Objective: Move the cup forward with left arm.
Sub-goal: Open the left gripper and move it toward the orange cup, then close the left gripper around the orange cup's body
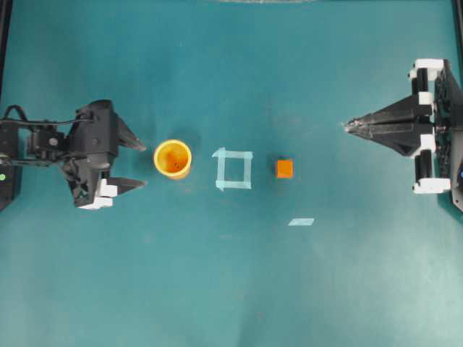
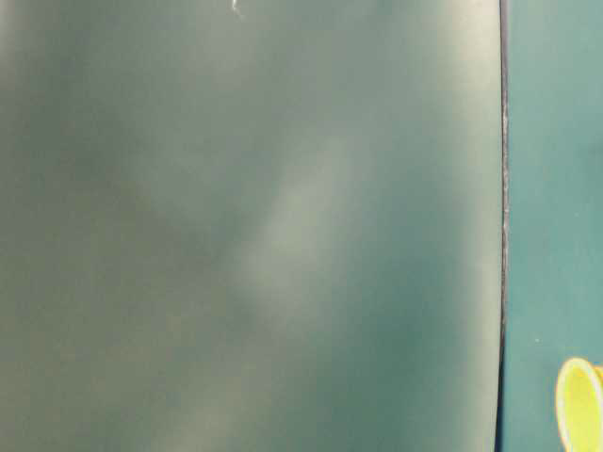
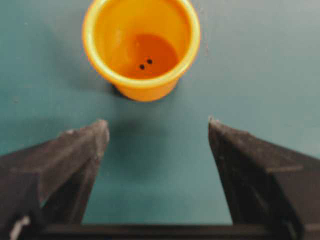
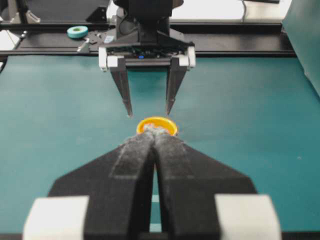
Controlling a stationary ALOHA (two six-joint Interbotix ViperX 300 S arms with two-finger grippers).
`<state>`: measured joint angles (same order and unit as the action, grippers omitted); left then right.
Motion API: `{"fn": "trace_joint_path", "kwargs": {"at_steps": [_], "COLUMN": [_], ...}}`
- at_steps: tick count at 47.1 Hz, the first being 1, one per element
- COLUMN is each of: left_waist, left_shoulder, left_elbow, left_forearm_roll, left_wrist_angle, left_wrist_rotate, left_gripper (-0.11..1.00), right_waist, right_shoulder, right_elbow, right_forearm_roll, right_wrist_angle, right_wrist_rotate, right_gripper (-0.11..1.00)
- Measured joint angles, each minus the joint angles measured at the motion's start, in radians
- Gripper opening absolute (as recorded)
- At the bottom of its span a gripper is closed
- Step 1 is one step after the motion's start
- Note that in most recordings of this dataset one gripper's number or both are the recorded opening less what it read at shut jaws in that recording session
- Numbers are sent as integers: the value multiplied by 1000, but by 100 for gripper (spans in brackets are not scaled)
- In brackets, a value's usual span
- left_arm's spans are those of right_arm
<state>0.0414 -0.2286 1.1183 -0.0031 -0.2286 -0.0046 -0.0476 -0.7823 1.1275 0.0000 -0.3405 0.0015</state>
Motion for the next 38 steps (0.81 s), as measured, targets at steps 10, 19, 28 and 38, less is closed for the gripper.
{"fn": "trace_joint_path", "kwargs": {"at_steps": [10,19,28,38], "left_waist": [2,2,8,35], "left_shoulder": [91,161,178,190], "left_elbow": [-51,-80,-86,-86], "left_forearm_roll": [3,3,5,5], "left_wrist_angle": [-35,-78,-120,-153], "left_wrist_rotate": [15,17,17,20], "left_gripper": [79,79,79,79], "right_waist": [0,0,0,0], "right_shoulder": [2,-3,-5,-5], "right_elbow": [-2,-8,-9,-11], "right_forearm_roll": [0,0,0,0], "right_wrist_angle": [2,2,3,3], "right_wrist_rotate": [0,0,0,0], "right_gripper": [0,0,0,0]}}
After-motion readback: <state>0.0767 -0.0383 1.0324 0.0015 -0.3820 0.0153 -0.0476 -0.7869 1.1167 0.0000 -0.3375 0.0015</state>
